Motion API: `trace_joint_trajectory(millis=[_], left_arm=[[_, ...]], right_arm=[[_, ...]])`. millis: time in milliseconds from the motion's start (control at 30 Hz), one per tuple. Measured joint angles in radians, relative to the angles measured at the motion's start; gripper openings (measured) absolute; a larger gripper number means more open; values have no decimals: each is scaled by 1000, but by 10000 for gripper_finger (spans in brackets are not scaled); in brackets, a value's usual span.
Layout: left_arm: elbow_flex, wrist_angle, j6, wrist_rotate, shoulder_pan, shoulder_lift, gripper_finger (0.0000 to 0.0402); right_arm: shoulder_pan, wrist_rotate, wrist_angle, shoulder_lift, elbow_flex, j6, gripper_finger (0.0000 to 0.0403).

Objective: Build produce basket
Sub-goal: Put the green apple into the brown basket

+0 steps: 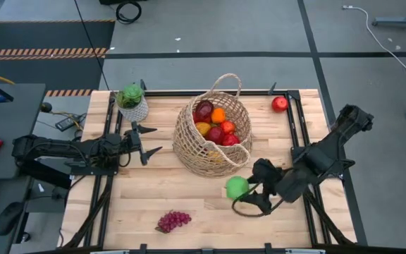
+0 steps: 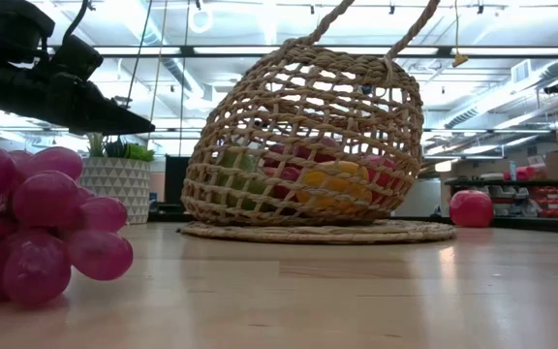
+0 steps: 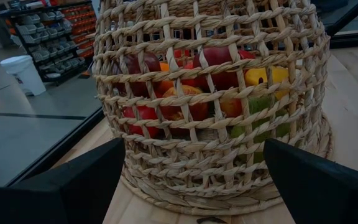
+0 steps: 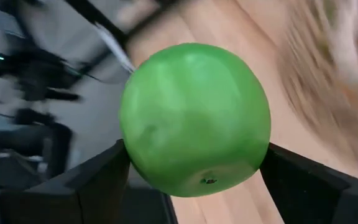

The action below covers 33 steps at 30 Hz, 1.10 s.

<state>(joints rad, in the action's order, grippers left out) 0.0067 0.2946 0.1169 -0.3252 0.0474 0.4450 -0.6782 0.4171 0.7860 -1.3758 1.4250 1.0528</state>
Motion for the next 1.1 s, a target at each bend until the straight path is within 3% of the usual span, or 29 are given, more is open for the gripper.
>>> trace_joint_trajectory(millis=[333, 533, 900, 1100], left_arm=[[0, 0, 0, 0, 0, 0, 390], [0, 0, 0, 0, 0, 0, 390], [0, 0, 0, 0, 0, 0, 390], [0, 0, 0, 0, 0, 0, 390]], right_arm=[[81, -22, -477, 113, 0, -563, 345], [119, -23, -510, 152, 1, -751, 345], [159, -74, -502, 150, 0, -804, 345], [159, 65, -549, 124, 0, -1183, 345]])
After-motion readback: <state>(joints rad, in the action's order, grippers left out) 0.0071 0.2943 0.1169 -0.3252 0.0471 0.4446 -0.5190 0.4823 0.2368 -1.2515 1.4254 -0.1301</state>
